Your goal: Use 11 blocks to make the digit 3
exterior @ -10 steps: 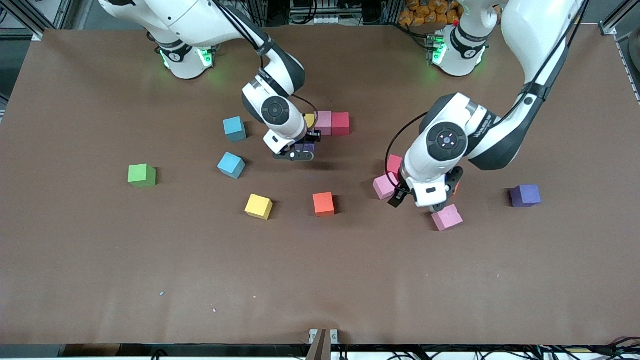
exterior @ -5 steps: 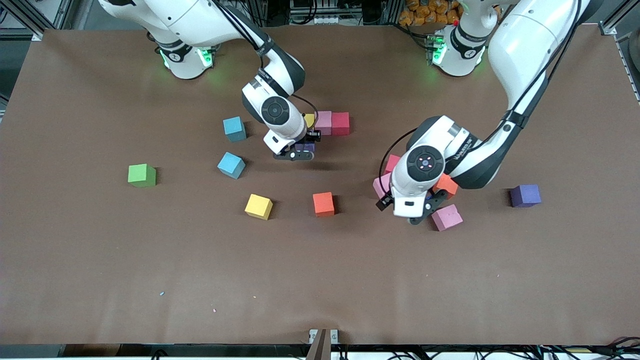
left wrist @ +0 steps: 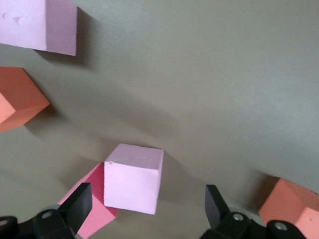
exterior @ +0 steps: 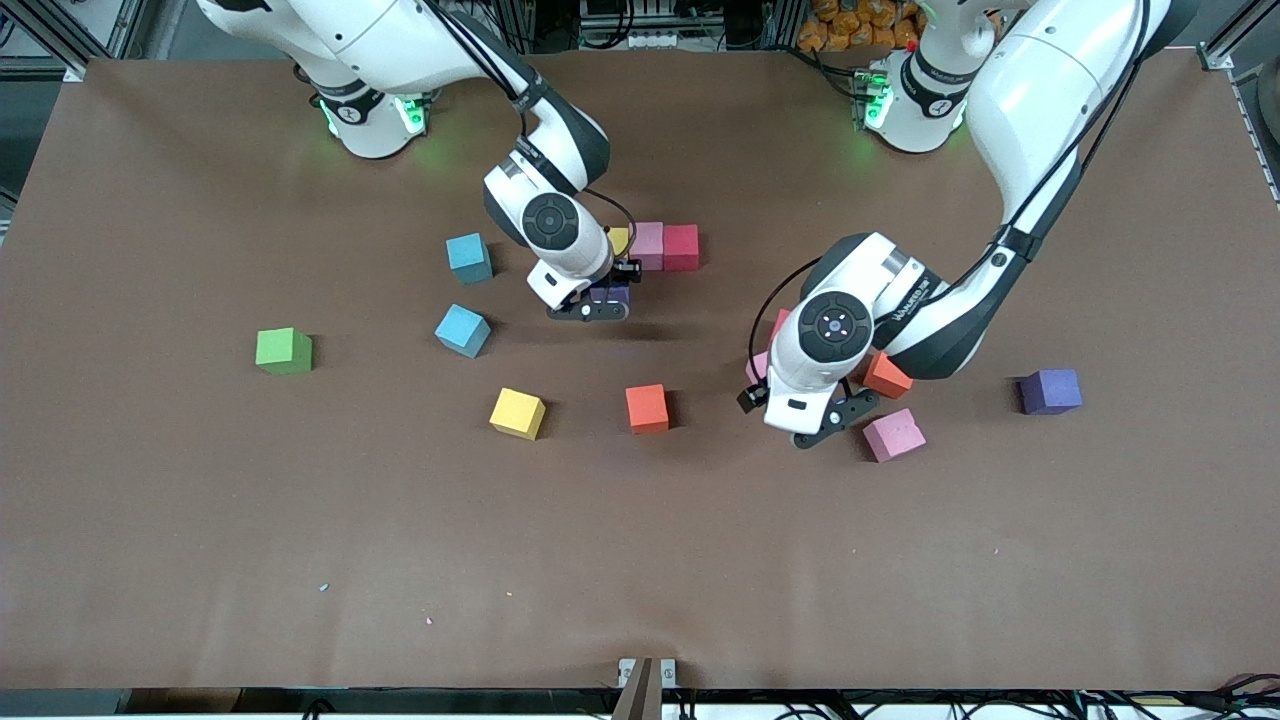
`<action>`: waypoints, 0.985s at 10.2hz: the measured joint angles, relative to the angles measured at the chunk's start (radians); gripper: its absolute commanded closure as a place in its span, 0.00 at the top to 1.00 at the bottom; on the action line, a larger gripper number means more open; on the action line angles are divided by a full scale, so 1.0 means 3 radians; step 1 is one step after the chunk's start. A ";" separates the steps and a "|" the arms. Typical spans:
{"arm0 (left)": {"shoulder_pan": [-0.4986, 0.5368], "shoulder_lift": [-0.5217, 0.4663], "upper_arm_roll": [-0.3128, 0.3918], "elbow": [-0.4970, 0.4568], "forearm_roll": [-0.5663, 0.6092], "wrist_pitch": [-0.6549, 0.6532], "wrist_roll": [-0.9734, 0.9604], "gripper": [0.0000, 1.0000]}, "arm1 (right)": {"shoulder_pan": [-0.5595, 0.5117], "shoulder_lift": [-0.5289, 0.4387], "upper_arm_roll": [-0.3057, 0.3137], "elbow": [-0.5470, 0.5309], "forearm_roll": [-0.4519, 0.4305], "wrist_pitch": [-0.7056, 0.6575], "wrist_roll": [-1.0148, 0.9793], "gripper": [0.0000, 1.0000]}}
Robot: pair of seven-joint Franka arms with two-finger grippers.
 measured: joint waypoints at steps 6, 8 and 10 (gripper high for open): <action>-0.0305 0.0162 0.0191 0.0276 0.0000 0.0006 0.0125 1.00 | -0.0005 0.0011 -0.0010 -0.0050 0.0000 0.0000 -0.0027 1.00; -0.0452 0.0179 0.0319 0.0305 0.0000 0.0006 0.0125 1.00 | -0.0009 0.0006 -0.0010 -0.0038 0.0000 0.0003 -0.0029 1.00; -0.0456 0.0186 0.0348 0.0307 0.0001 0.0004 0.0161 1.00 | -0.0023 -0.0056 -0.0009 0.0023 0.0000 -0.0046 -0.0044 1.00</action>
